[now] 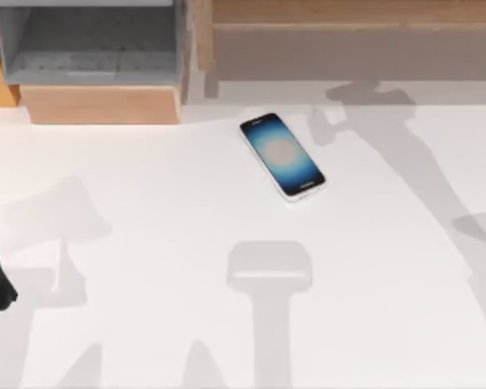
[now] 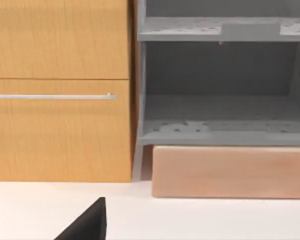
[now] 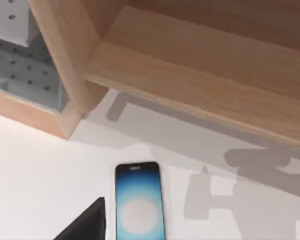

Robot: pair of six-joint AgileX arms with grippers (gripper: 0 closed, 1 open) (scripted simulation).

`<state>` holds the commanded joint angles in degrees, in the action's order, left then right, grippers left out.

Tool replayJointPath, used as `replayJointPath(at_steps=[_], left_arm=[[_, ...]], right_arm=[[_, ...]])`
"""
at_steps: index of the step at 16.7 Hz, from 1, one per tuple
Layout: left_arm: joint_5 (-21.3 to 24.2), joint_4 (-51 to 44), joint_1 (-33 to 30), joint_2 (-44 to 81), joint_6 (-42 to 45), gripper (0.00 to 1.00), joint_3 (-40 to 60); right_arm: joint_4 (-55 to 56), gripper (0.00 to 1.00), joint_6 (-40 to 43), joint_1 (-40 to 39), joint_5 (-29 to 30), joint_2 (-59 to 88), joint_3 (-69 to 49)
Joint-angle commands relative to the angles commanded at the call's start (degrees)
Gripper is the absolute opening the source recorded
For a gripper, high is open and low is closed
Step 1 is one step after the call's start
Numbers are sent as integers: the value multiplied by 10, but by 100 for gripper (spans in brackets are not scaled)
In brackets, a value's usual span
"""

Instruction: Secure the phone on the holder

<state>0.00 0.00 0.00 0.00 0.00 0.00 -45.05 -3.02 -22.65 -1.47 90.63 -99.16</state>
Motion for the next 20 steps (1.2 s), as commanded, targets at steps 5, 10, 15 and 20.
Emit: replayJointPath(at_steps=[5,10,15,20], left_arm=[[0,0,0,0,0,100,0],[0,0,0,0,0,100,0],[0,0,0,0,0,100,0],[0,0,0,0,0,100,0]], right_arm=[[-145,100,-3,-37,7,319,-251],[-252,100,-6,-60,20,538,-425],[-291,100,-7,-66,27,610,-480],[-288,100,-6,-63,26,613,-478]])
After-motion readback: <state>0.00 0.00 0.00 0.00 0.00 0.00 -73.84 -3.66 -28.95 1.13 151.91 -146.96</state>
